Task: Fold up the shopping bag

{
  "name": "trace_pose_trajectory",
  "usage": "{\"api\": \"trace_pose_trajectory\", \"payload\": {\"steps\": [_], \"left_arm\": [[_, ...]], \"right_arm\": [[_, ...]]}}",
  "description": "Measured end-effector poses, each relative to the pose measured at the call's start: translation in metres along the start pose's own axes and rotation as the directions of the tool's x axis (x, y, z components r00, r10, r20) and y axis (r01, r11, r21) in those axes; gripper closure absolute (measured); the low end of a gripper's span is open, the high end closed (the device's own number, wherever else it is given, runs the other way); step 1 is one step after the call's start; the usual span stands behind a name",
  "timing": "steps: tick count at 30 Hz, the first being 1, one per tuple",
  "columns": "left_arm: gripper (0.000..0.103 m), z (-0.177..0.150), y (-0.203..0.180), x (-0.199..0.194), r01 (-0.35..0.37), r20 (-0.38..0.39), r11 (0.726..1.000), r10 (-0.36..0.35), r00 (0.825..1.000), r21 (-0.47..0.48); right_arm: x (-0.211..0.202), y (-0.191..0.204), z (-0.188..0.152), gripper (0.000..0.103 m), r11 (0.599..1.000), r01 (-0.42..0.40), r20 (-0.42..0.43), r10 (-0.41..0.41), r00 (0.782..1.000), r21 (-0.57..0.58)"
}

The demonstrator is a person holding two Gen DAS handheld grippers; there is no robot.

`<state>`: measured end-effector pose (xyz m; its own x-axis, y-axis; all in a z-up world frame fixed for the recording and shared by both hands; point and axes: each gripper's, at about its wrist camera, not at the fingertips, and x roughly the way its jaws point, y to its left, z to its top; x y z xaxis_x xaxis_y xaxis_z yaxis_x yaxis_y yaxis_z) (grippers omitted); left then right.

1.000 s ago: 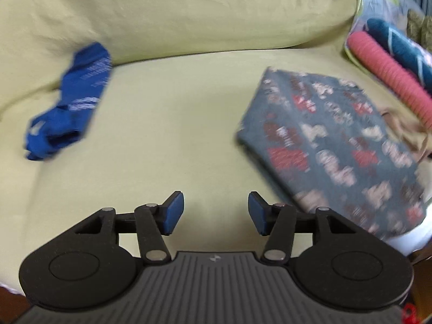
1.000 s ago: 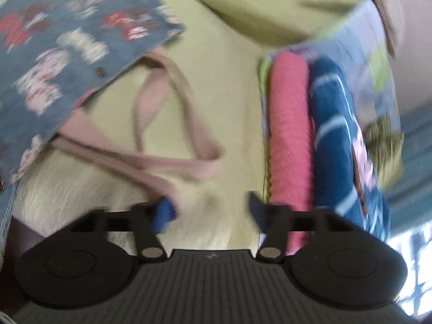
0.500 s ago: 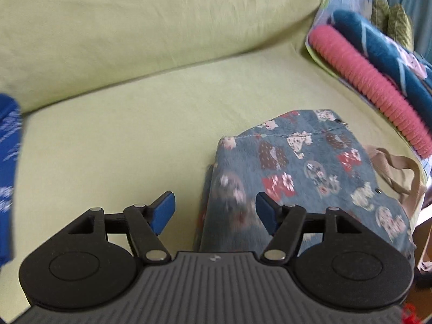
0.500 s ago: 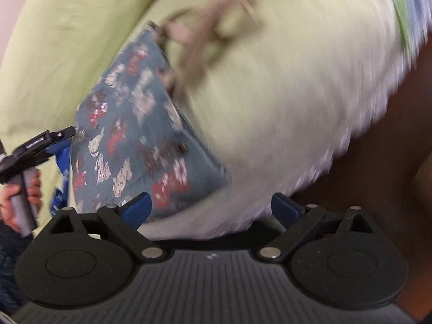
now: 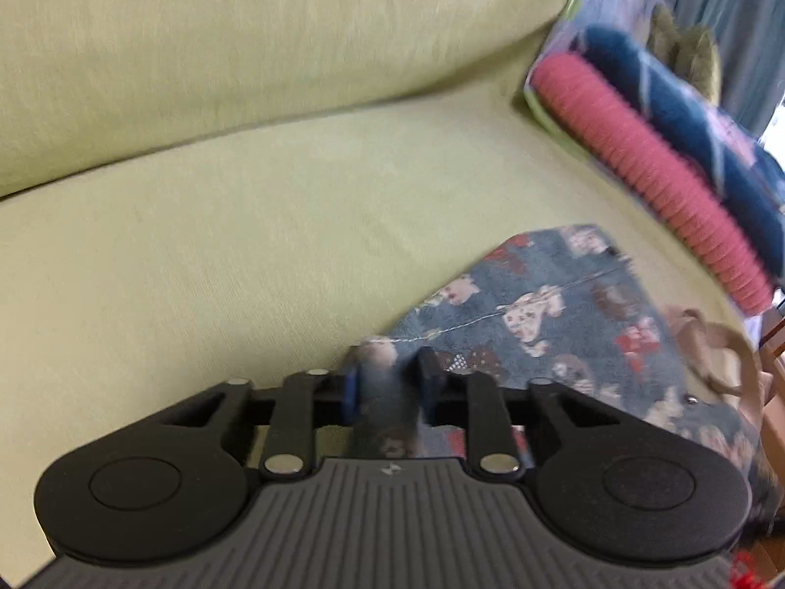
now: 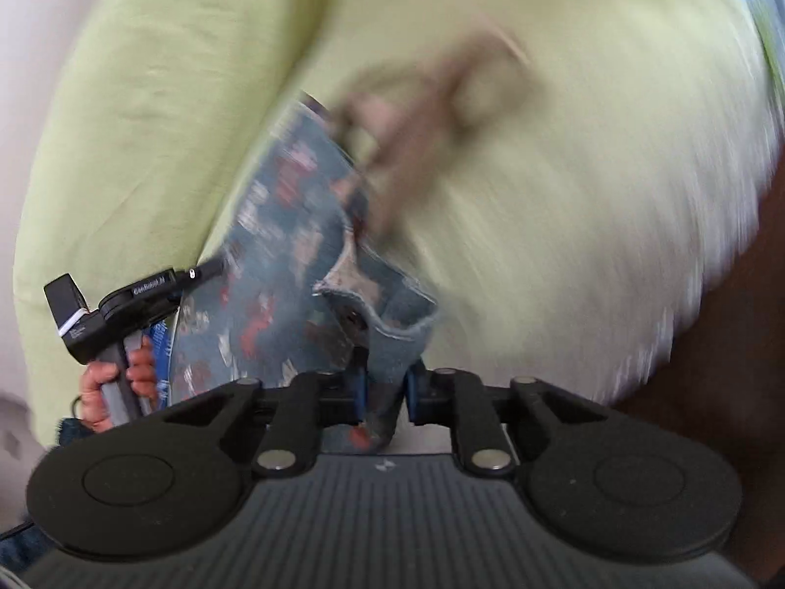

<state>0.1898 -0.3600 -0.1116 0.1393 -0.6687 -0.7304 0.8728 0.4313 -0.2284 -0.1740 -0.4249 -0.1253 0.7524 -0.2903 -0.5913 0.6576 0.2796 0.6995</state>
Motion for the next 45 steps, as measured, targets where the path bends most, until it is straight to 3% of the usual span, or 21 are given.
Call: {"api": "trace_pose_trajectory", "payload": {"steps": [4, 7, 9, 12, 13, 14, 16, 18, 19, 21, 24, 26, 28, 30, 32, 33, 34, 36, 39, 43, 45], "left_arm": [[0.083, -0.021, 0.009, -0.037, -0.011, 0.084, 0.998, 0.016, 0.996, -0.066], [0.088, -0.050, 0.015, -0.070, -0.076, 0.160, 0.985, 0.101, 0.982, -0.152], [0.091, -0.074, 0.017, -0.097, -0.124, 0.226, 0.967, 0.174, 0.958, -0.222], [0.091, -0.113, 0.008, -0.133, -0.239, 0.287, 0.934, 0.314, 0.905, -0.267], [0.091, -0.122, 0.002, -0.140, -0.274, 0.281, 0.924, 0.346, 0.895, -0.267], [0.086, -0.132, -0.003, -0.146, -0.308, 0.274, 0.913, 0.378, 0.884, -0.267], [0.069, -0.145, -0.005, -0.154, -0.324, 0.244, 0.907, 0.390, 0.888, -0.270], [0.053, -0.149, 0.003, -0.160, -0.321, 0.228, 0.903, 0.389, 0.892, -0.286], [0.050, -0.147, 0.010, -0.162, -0.322, 0.219, 0.897, 0.394, 0.893, -0.302], [0.040, -0.141, 0.029, -0.167, -0.315, 0.211, 0.882, 0.402, 0.891, -0.350], [0.027, -0.123, 0.064, -0.154, -0.227, 0.162, 0.879, 0.318, 0.934, -0.420], [0.027, -0.108, 0.086, -0.132, -0.165, 0.113, 0.866, 0.245, 0.963, -0.472], [0.027, -0.097, 0.105, -0.108, -0.129, 0.071, 0.848, 0.192, 0.979, -0.513], [0.029, -0.088, 0.118, -0.087, -0.122, 0.048, 0.843, 0.173, 0.984, -0.524], [0.032, -0.077, 0.122, -0.074, -0.115, 0.065, 0.870, 0.166, 0.984, -0.479], [0.048, -0.071, 0.123, -0.068, -0.116, 0.071, 0.884, 0.166, 0.984, -0.453], [0.059, -0.065, 0.124, -0.062, -0.117, 0.066, 0.894, 0.160, 0.985, -0.433], [0.088, -0.054, 0.124, -0.053, -0.124, 0.065, 0.912, 0.162, 0.985, -0.391], [0.092, -0.045, 0.116, -0.057, -0.156, 0.133, 0.934, 0.208, 0.969, -0.321], [0.090, -0.048, 0.100, -0.087, -0.166, 0.322, 0.946, 0.256, 0.912, -0.280], [0.068, -0.048, 0.097, -0.080, -0.243, 0.260, 0.933, 0.312, 0.914, -0.265]], "right_arm": [[0.006, 0.049, 0.047, 0.092, 0.970, 0.038, 0.097, -0.015, 0.995, -0.242], [0.028, 0.094, 0.090, 0.092, 0.902, 0.035, 0.164, 0.040, 0.986, -0.431], [0.045, 0.128, 0.116, 0.092, 0.838, 0.028, 0.195, 0.094, 0.976, -0.545], [0.087, 0.168, 0.135, 0.093, 0.764, 0.010, 0.152, 0.116, 0.981, -0.645], [0.101, 0.180, 0.140, 0.083, 0.740, 0.008, 0.140, 0.117, 0.983, -0.673], [0.114, 0.184, 0.140, 0.061, 0.742, 0.052, 0.154, 0.070, 0.986, -0.668], [0.131, 0.182, 0.136, 0.051, 0.780, 0.159, 0.161, -0.076, 0.984, -0.605], [0.130, 0.161, 0.121, 0.046, 0.844, 0.101, 0.100, -0.056, 0.993, -0.527], [0.124, 0.145, 0.113, 0.038, 0.877, 0.061, 0.062, -0.035, 0.997, -0.477], [0.117, 0.123, 0.090, 0.034, 0.921, 0.015, 0.010, -0.011, 1.000, -0.390], [0.114, 0.096, 0.068, 0.034, 0.955, -0.022, -0.024, 0.015, 1.000, -0.296], [0.115, 0.084, 0.062, 0.034, 0.971, -0.060, -0.042, 0.052, 0.998, -0.232], [0.123, 0.087, 0.063, 0.034, 0.969, -0.098, -0.040, 0.091, 0.995, -0.227], [0.140, 0.089, 0.072, 0.034, 0.968, -0.096, -0.045, 0.088, 0.995, -0.231], [0.154, 0.097, 0.086, 0.041, 0.970, -0.089, -0.042, 0.082, 0.996, -0.226], [0.162, 0.103, 0.094, 0.052, 0.969, -0.075, -0.045, 0.066, 0.997, -0.235], [0.169, 0.108, 0.101, 0.082, 0.966, -0.051, -0.046, 0.040, 0.998, -0.254], [0.185, 0.118, 0.113, 0.091, 0.958, -0.046, -0.075, 0.026, 0.997, -0.285], [0.198, 0.140, 0.125, 0.092, 0.919, -0.036, -0.056, 0.015, 0.998, -0.393], [0.190, 0.175, 0.142, 0.093, 0.856, -0.009, 0.085, 0.061, 0.994, -0.516], [0.190, 0.183, 0.145, 0.088, 0.849, 0.027, 0.089, 0.024, 0.996, -0.527]]}}
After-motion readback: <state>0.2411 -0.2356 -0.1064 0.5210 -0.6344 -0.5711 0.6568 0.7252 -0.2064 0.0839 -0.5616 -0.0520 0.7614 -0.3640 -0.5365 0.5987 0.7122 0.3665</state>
